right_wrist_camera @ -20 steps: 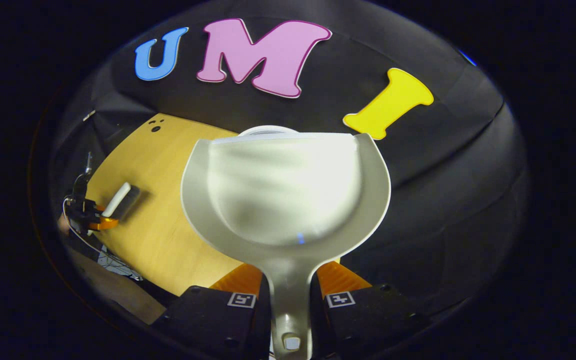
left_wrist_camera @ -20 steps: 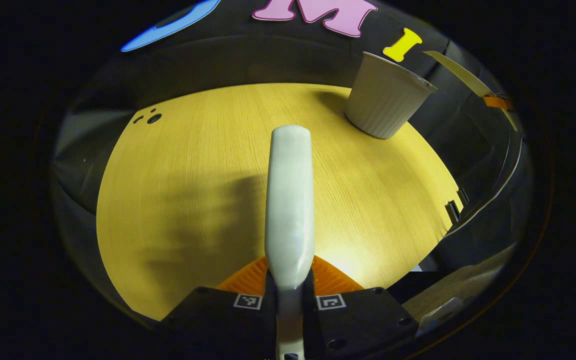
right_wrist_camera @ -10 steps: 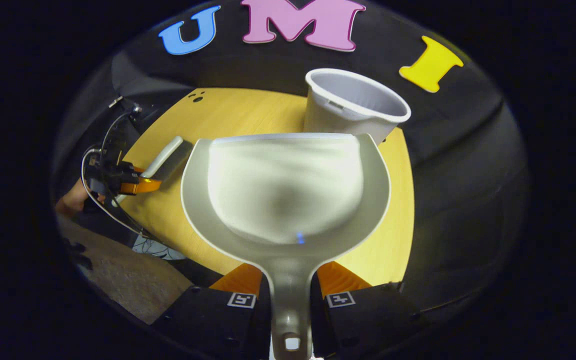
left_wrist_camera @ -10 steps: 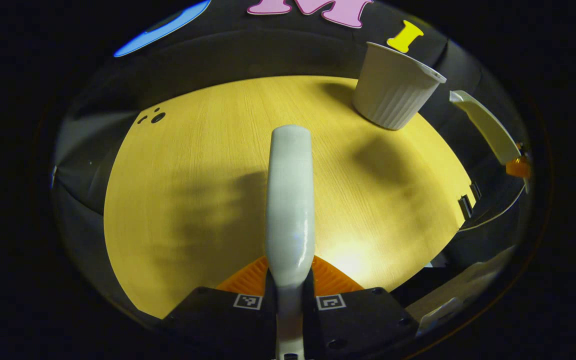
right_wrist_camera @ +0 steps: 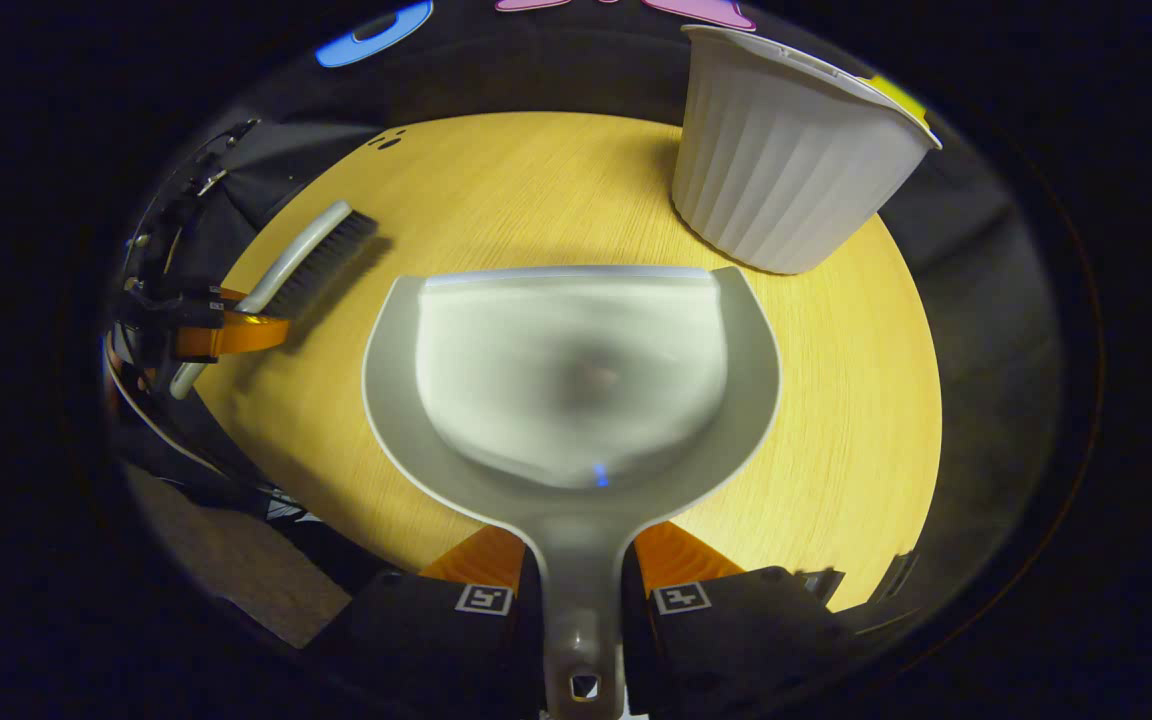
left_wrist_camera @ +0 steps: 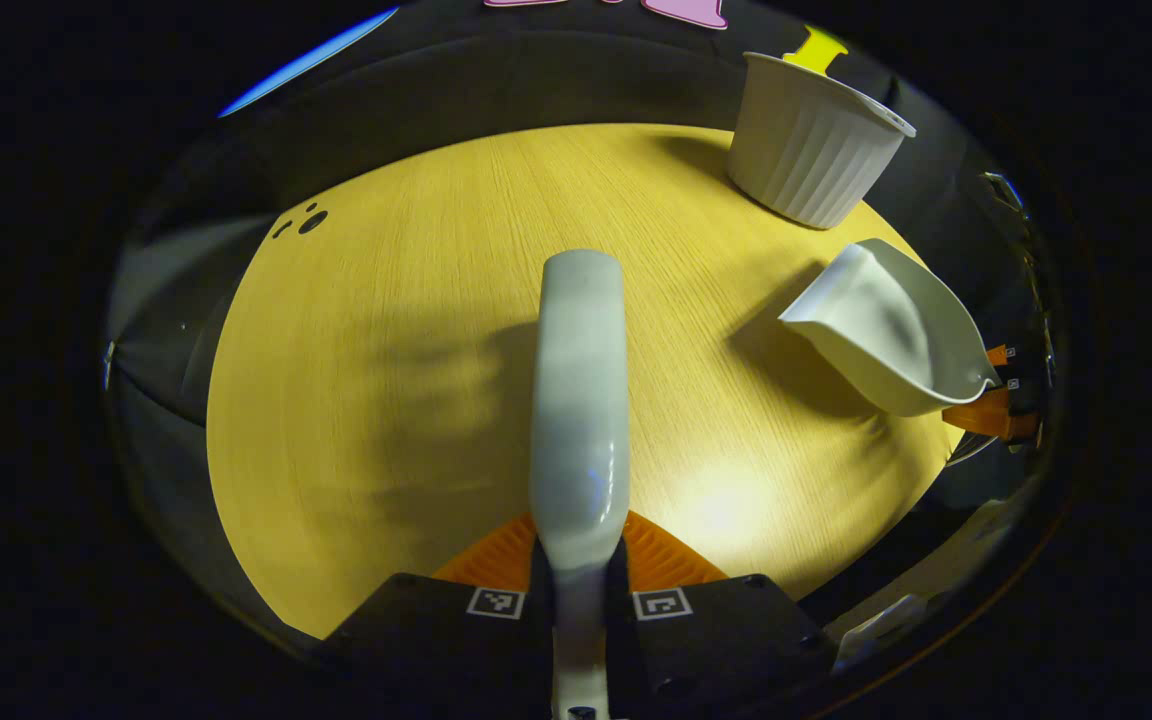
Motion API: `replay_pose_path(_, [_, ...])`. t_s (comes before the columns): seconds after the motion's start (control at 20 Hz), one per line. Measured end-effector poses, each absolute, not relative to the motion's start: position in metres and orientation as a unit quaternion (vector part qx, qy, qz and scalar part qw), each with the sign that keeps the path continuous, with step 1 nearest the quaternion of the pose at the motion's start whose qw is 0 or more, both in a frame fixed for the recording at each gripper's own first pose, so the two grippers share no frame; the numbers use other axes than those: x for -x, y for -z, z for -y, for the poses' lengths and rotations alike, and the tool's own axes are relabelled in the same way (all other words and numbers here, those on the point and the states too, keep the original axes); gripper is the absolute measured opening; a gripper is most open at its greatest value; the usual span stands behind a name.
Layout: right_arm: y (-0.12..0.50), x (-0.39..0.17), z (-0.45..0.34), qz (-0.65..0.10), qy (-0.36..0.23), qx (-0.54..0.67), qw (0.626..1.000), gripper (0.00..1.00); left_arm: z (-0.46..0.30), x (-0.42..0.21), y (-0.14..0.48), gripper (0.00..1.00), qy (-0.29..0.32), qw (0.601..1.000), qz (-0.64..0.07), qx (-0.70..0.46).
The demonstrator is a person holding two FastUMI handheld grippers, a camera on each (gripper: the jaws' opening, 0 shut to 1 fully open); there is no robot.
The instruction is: Pick up the small broom and dustpan from the desktop, sweep the trash into the dustpan with the broom, and then empty the trash into the garbage bin.
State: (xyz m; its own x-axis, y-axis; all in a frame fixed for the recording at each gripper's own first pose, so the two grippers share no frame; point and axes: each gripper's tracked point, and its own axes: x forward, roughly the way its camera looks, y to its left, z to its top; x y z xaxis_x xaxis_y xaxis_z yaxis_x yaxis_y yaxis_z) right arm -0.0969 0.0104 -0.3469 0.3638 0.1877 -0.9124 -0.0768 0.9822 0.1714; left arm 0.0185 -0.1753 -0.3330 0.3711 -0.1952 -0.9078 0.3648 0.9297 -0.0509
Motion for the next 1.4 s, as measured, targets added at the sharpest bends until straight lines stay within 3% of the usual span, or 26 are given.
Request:
replay_pose_path(0.2, [0.365,0.086,-0.016,-0.565,-0.067,-0.047,0.821,0.36,0.178,-0.020,0.341,0.25,0.172,0.821,-0.538,-0.083])
replay_pose_path(0.25, [0.367,0.086,-0.016,-0.568,-0.065,-0.046,0.819,0.41,0.179,-0.022,0.343,0.27,0.171,0.819,-0.541,-0.083])
replay_pose_path(0.4, [0.375,0.084,-0.018,-0.574,-0.061,-0.053,0.815,0.37,0.178,-0.024,0.346,0.29,0.167,0.818,-0.545,-0.081])
replay_pose_path(0.45, [0.377,0.086,-0.020,-0.577,-0.063,-0.055,0.813,0.42,0.176,-0.025,0.345,0.30,0.165,0.817,-0.545,-0.084])
replay_pose_path(0.55, [0.378,0.086,-0.019,-0.575,-0.063,-0.058,0.813,0.33,0.176,-0.030,0.343,0.31,0.165,0.817,-0.544,-0.093])
replay_pose_path(0.6, [0.377,0.086,-0.019,-0.577,-0.064,-0.058,0.812,0.33,0.176,-0.030,0.343,0.31,0.165,0.818,-0.543,-0.098])
replay_pose_path(0.65, [0.377,0.088,-0.020,-0.578,-0.066,-0.061,0.811,0.43,0.175,-0.030,0.342,0.31,0.165,0.818,-0.542,-0.102])
replay_pose_path(0.7, [0.375,0.089,-0.021,-0.578,-0.068,-0.066,0.811,0.38,0.174,-0.031,0.340,0.32,0.164,0.818,-0.540,-0.106])
replay_pose_path(0.85, [0.370,0.091,-0.020,-0.578,-0.073,-0.079,0.809,0.42,0.173,-0.021,0.337,0.32,0.160,0.817,-0.543,-0.109])
replay_pose_path(1.2, [0.306,0.107,-0.001,-0.543,-0.082,-0.102,0.829,0.42,0.164,-0.008,0.288,0.34,0.138,0.848,-0.497,-0.123])
replay_pose_path(1.25, [0.294,0.105,0.002,-0.531,-0.082,-0.105,0.837,0.41,0.164,-0.010,0.274,0.38,0.135,0.857,-0.482,-0.121])
replay_pose_path(1.3, [0.281,0.102,0.006,-0.514,-0.080,-0.107,0.847,0.41,0.168,-0.015,0.257,0.30,0.136,0.868,-0.463,-0.115])
replay_pose_path(1.35, [0.267,0.098,0.011,-0.496,-0.077,-0.108,0.858,0.40,0.172,-0.021,0.239,0.29,0.138,0.881,-0.441,-0.108])
replay_pose_path(1.4, [0.251,0.091,0.016,-0.474,-0.072,-0.108,0.871,0.40,0.178,-0.031,0.218,0.34,0.141,0.894,-0.414,-0.099])
